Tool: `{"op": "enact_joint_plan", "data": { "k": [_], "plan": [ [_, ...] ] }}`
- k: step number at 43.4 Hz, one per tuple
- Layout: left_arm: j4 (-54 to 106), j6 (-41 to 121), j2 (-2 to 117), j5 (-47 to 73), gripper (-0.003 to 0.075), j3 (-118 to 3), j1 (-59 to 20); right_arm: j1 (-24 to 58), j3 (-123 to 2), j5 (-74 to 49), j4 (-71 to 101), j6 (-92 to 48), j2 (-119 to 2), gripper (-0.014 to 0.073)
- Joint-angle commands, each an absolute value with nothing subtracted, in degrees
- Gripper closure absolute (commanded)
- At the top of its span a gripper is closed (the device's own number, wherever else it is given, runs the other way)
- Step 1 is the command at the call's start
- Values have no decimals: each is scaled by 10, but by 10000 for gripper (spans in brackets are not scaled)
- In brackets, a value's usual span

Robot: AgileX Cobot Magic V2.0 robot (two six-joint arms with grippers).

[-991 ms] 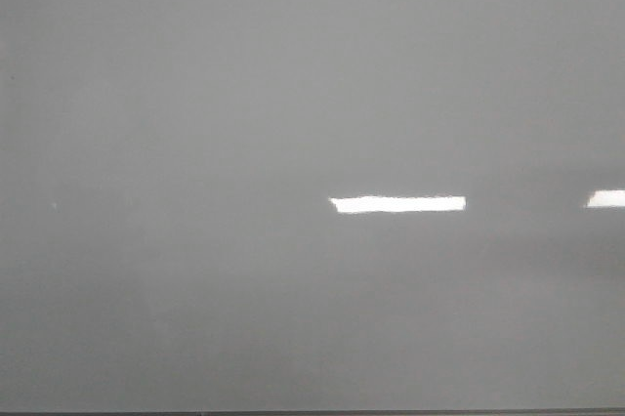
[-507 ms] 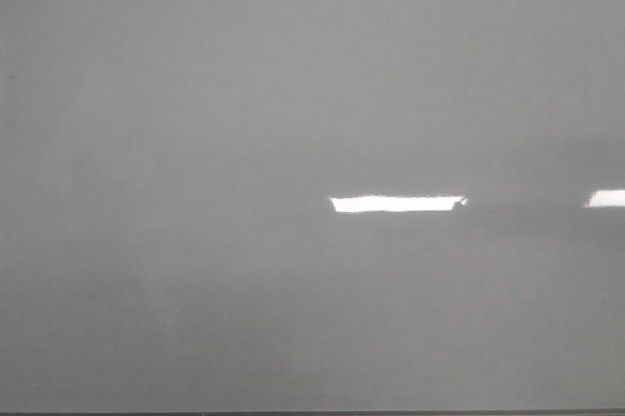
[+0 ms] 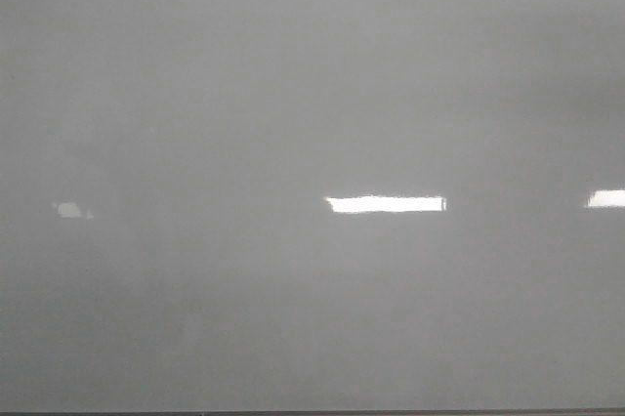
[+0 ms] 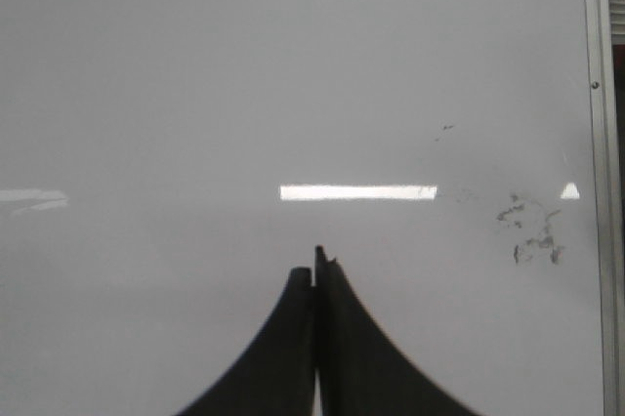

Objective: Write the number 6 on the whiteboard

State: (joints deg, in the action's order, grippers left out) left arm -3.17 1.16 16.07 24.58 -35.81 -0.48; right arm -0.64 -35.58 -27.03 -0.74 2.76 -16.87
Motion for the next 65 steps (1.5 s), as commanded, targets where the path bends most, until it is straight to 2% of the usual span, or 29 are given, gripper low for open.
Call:
{"op": "enact_joint_plan", "data": {
  "k": [1,23,27,30,33,35,37,39,42,45,47,65],
  "plan": [
    [-28,4,201,223,741,-390,-8,-6,-404,-264,-7,26,-224,713],
    [-15,4,276,224,741,-351,-8,-6,-383,-287,-5,26,-347,704],
    [-15,4,286,228,741,-345,-8,2,-383,-292,-5,25,-355,617],
    [-15,4,296,237,735,-344,-8,14,-383,-298,-5,18,-355,467],
    [-15,4,308,246,678,-344,-8,30,-383,-300,-5,9,-355,274],
    [-15,4,318,252,603,-344,-8,39,-383,-302,-5,8,-355,159],
    [-15,4,326,255,501,-344,-8,44,-383,-303,-5,8,-355,90],
    [-15,4,335,255,401,-344,-8,47,-383,-304,-5,8,-355,45],
    [-15,4,349,256,257,-344,-8,48,-383,-304,-5,8,-355,32],
    [-14,4,366,259,160,-350,-8,48,-383,-303,-5,8,-355,33],
    [-8,4,383,260,142,-355,-8,48,-383,-302,-5,8,-355,33],
    [33,4,547,237,158,-429,-15,48,-383,-298,-5,8,-355,33]
  ]
}}
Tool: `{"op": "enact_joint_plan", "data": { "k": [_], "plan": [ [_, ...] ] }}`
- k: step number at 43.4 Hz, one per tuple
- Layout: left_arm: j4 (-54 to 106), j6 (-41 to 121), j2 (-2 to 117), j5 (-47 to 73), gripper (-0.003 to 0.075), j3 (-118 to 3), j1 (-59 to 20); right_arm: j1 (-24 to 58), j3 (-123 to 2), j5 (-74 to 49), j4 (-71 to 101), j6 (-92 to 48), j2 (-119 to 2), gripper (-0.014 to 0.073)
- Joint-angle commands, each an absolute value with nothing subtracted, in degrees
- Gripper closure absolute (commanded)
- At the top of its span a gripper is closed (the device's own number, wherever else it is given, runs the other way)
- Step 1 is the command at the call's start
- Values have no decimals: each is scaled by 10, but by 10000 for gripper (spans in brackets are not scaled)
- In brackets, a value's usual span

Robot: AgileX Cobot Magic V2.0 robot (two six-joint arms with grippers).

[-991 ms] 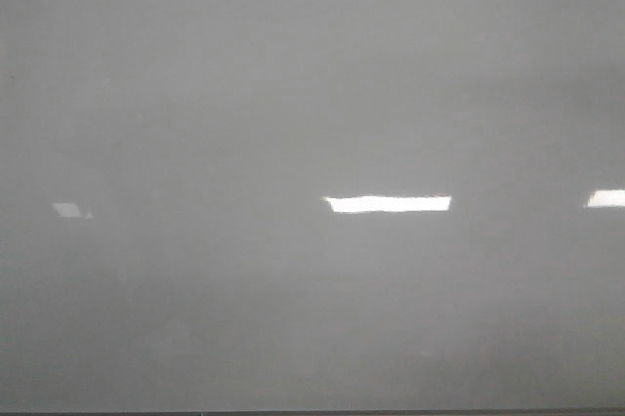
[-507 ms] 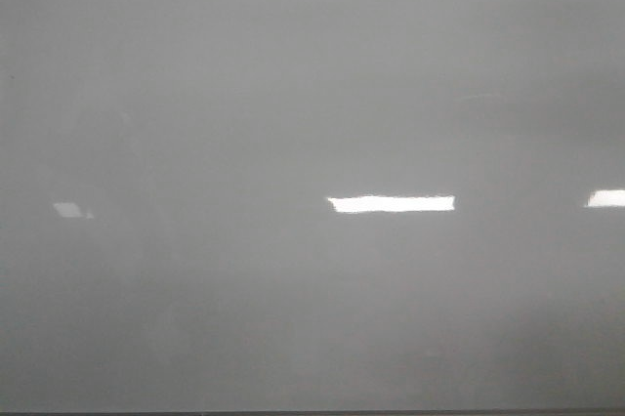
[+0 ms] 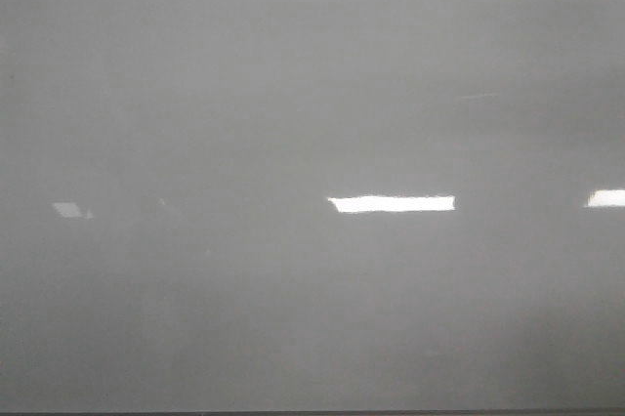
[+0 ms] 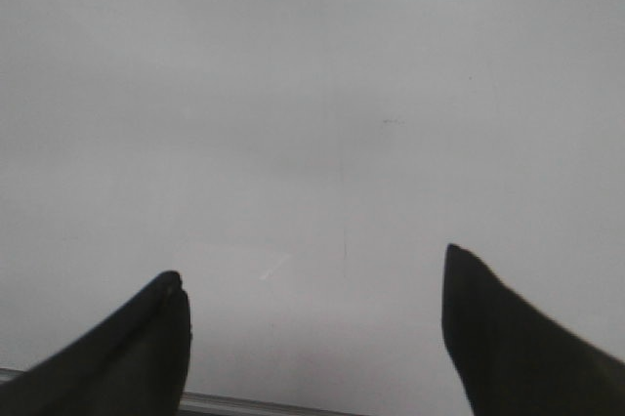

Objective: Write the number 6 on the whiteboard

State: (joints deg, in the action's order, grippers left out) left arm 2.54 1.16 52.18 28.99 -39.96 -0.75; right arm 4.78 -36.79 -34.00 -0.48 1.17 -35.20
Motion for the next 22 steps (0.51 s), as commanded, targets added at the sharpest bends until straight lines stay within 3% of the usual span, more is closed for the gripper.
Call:
{"op": "enact_joint_plan", "data": {
  "k": [1,22],
  "plan": [
    [33,4,556,232,158,-431,-16,48,-383,-298,-5,8,-355,33],
    [29,4,734,70,158,-451,-32,48,-383,-298,-5,8,-355,33]
  ]
}}
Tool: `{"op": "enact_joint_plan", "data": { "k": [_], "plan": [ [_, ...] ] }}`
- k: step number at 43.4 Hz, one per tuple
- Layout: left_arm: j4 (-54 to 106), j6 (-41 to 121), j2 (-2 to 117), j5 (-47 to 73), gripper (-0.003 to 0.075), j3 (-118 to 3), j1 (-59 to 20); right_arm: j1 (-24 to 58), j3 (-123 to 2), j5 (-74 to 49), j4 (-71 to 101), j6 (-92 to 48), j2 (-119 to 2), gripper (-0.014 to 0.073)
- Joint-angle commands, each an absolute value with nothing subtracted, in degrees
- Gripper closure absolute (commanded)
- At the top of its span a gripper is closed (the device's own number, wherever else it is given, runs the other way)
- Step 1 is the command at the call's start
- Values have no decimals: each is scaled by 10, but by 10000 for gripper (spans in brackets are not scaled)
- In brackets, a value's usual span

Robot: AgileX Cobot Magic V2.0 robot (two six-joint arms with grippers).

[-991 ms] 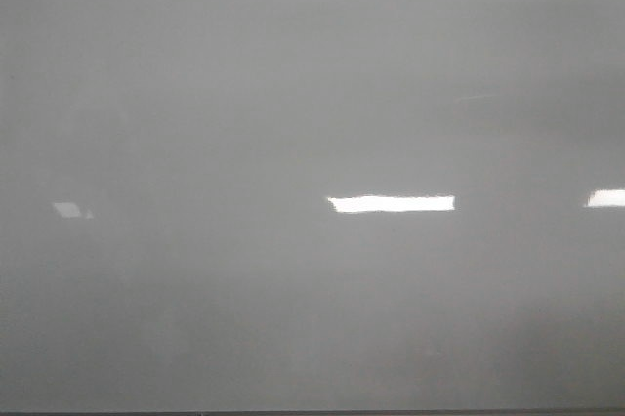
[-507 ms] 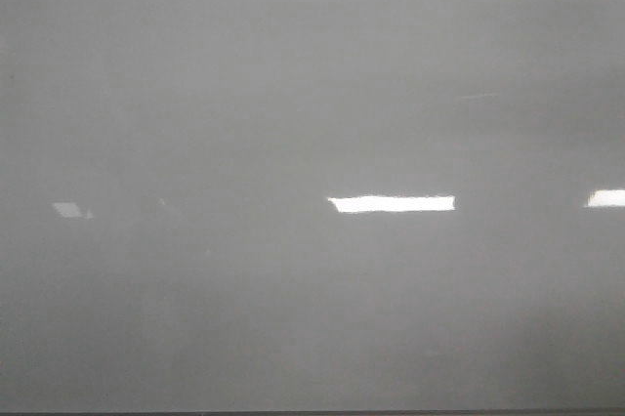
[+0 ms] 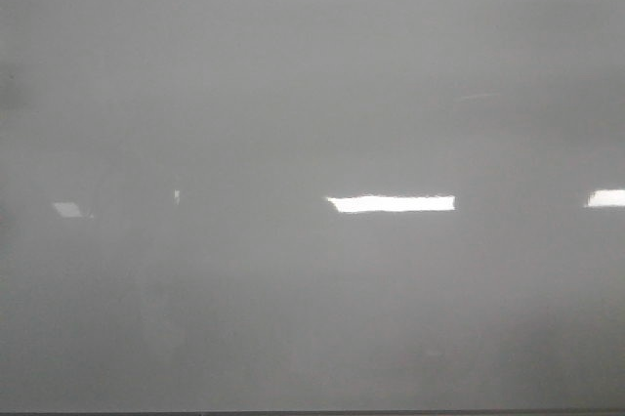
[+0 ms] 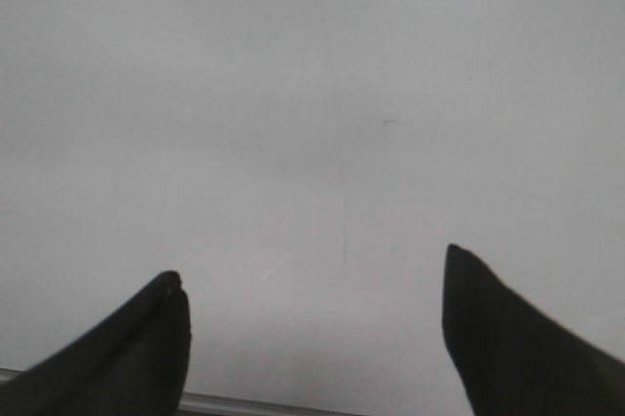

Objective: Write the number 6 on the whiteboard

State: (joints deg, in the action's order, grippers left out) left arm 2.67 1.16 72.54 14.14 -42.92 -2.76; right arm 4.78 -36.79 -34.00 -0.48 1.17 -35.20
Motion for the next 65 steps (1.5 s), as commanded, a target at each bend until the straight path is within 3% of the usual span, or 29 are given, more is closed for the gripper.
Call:
{"op": "enact_joint_plan", "data": {
  "k": [1,15,25,36,47,53,65],
  "plan": [
    [29,4,740,62,158,-451,-32,48,-383,-298,-5,8,-355,33],
    [28,4,791,-17,181,-452,-32,48,-383,-298,-5,8,-355,33],
    [28,4,809,-27,356,-452,-32,48,-383,-298,-5,8,-355,33],
    [28,4,809,-29,601,-452,-32,48,-383,-298,-5,8,-355,33],
    [28,4,793,0,710,-453,-32,48,-383,-297,-5,9,-355,33],
    [6,8,750,81,734,-464,-32,48,-406,-348,0,26,-355,33],
    [14,130,687,389,734,-574,-37,48,-471,-454,0,26,-385,33]
  ]
}}
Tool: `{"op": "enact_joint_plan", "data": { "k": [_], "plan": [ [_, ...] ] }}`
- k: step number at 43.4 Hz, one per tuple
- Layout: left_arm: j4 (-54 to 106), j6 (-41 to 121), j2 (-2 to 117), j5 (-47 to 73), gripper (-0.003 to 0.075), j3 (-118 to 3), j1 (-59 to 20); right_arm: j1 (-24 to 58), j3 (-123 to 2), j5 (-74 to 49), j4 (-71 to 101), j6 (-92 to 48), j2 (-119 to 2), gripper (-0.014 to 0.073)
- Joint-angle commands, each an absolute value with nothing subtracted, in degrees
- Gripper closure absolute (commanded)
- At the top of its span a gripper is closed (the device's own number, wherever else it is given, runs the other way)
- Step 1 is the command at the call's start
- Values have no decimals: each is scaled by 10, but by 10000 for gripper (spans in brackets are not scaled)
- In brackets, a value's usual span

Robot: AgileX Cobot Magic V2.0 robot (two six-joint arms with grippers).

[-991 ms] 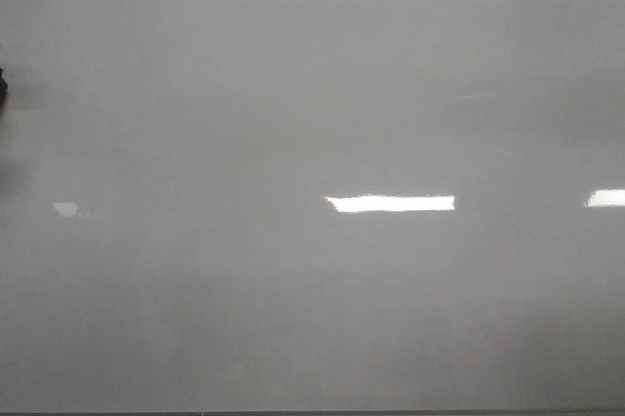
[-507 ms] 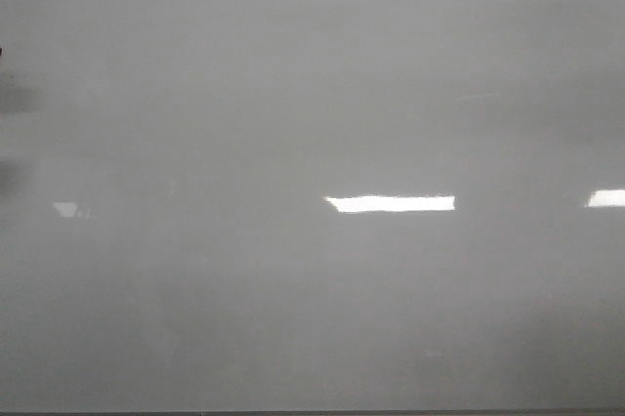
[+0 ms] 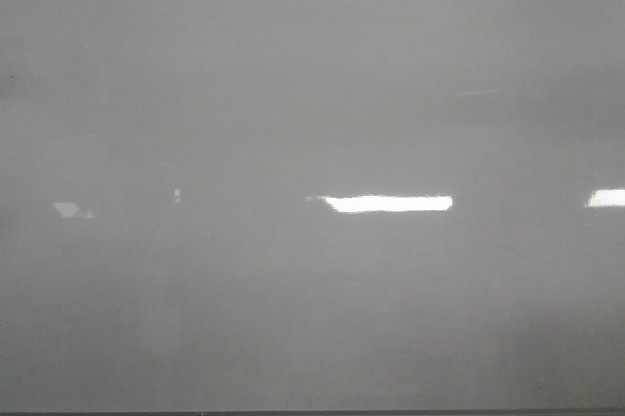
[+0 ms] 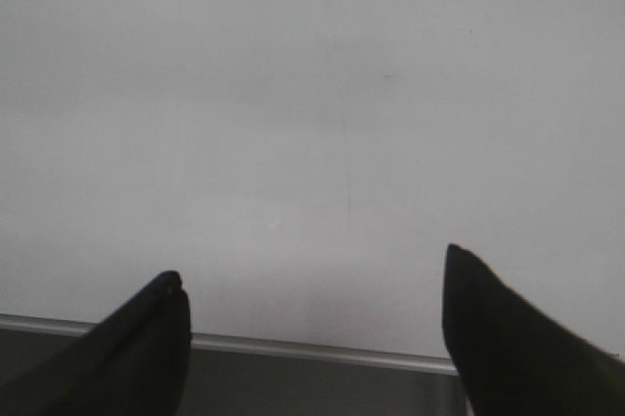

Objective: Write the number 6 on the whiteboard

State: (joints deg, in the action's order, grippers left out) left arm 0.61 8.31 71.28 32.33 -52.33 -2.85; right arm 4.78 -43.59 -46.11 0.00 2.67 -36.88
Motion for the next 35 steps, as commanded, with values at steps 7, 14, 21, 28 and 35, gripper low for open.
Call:
{"op": "enact_joint_plan", "data": {
  "k": [7,14,21,28,35],
  "plan": [
    [136,321,686,574,734,-646,-83,48,-500,-500,10,22,-433,33],
    [204,416,691,588,734,-652,-146,62,-509,-509,41,-22,-471,33],
    [202,452,717,585,733,-652,-225,111,-512,-509,69,-97,-508,33],
    [199,469,753,561,733,-652,-307,178,-512,-509,87,-178,-539,33],
    [198,493,776,543,733,-653,-374,246,-513,-520,116,-254,-566,33]
  ]
}}
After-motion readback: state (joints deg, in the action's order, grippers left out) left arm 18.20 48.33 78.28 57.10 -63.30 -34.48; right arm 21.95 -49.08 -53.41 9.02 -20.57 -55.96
